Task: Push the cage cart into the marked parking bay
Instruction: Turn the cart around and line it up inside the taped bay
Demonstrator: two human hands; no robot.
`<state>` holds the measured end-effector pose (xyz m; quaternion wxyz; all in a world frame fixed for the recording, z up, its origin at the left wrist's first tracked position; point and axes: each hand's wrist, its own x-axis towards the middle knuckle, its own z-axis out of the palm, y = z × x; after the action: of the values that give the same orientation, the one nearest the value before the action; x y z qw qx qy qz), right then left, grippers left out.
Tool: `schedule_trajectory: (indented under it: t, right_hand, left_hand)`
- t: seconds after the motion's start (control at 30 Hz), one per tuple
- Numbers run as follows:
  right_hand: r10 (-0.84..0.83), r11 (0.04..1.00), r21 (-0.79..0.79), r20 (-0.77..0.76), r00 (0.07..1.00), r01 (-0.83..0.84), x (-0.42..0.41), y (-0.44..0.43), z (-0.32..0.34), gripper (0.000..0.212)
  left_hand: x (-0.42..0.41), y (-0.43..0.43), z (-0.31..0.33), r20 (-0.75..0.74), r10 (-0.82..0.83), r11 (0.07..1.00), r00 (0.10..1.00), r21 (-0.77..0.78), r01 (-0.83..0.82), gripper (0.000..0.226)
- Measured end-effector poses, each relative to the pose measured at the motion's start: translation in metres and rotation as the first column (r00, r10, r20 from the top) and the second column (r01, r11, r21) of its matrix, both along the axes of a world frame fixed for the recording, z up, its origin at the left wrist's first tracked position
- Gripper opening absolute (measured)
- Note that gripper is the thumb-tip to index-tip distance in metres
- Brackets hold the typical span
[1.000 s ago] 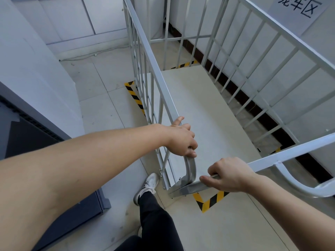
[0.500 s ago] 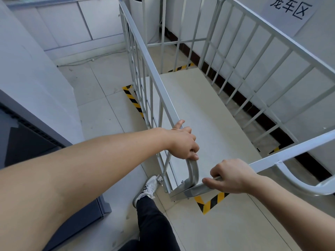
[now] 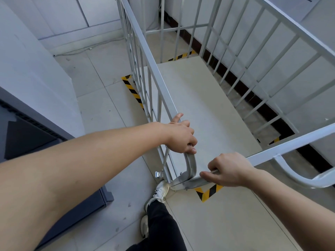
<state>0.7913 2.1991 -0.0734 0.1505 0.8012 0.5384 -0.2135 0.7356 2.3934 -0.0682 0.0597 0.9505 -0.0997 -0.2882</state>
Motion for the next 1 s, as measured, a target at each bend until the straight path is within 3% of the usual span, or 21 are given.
schedule_trajectory:
  t: [1.0]
  right_hand:
    - [0.036, 0.997, 0.073, -0.022, 0.999, -0.035, 0.007, -0.002, -0.007, 0.061]
  left_hand:
    - [0.002, -0.002, 0.002, -0.012, 0.034, 0.999, 0.999, 0.018, -0.034, 0.037]
